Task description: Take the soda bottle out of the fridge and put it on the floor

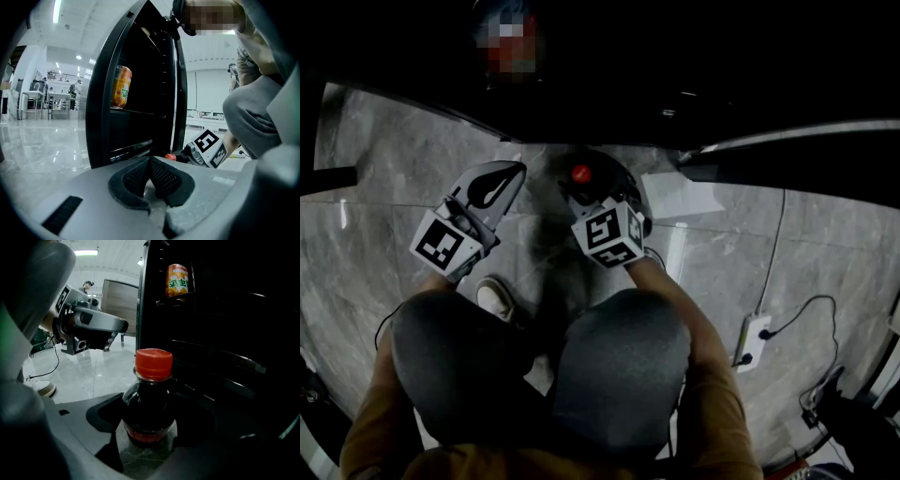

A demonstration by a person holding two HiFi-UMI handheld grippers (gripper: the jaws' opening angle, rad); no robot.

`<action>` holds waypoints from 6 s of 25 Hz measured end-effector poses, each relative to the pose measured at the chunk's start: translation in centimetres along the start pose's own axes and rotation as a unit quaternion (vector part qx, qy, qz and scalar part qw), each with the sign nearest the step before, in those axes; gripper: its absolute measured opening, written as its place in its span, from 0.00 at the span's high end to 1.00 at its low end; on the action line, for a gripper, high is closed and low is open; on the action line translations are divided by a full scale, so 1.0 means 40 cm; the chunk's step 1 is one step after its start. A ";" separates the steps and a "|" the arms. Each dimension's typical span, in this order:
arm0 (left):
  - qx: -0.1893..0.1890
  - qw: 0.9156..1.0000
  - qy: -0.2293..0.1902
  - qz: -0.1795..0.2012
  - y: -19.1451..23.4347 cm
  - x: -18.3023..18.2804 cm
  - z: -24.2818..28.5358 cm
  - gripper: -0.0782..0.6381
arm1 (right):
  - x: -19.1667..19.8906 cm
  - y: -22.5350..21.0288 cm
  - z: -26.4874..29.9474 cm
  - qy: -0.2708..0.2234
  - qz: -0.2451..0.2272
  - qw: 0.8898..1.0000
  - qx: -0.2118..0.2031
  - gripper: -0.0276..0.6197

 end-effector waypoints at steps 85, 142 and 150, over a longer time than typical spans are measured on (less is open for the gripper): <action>0.054 0.998 -0.016 -0.017 -0.365 -1.078 -0.316 0.89 | -1.032 -0.011 -1.000 -0.082 0.056 0.986 0.136 0.96; -0.047 0.979 -0.186 0.066 -0.325 -2.181 -0.963 0.89 | -2.086 0.051 -1.778 -0.275 0.012 0.939 0.206 0.96; -0.090 0.969 -0.223 0.054 -0.250 -2.258 -1.050 0.89 | -2.112 0.051 -1.824 -0.281 0.034 0.933 0.222 0.96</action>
Point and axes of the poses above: the fingertips, and each gripper's own axes: z forward along the fingers, y to its left, x out of its underside, the point moved 2 cm from there along -z, backward along the fingers, and after that the axes turned 3 degrees about -x, right-handed, at the moved point
